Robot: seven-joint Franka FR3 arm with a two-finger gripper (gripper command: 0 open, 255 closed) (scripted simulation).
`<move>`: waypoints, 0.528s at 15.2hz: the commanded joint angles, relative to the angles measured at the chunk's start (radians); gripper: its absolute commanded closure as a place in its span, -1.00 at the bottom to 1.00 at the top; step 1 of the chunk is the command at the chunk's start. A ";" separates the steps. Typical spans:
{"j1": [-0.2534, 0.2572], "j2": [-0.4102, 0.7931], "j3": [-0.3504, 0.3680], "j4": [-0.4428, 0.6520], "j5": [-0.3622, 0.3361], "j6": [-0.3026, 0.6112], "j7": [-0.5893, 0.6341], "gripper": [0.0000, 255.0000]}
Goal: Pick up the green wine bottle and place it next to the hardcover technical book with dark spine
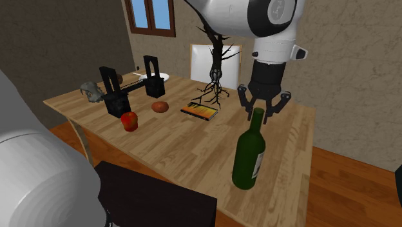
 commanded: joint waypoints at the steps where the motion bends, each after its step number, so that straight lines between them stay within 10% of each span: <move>1: 0.000 -0.012 0.003 0.015 -0.005 -0.027 0.003 1.00; 8: 0.001 -0.042 0.012 0.083 -0.013 -0.122 0.010 1.00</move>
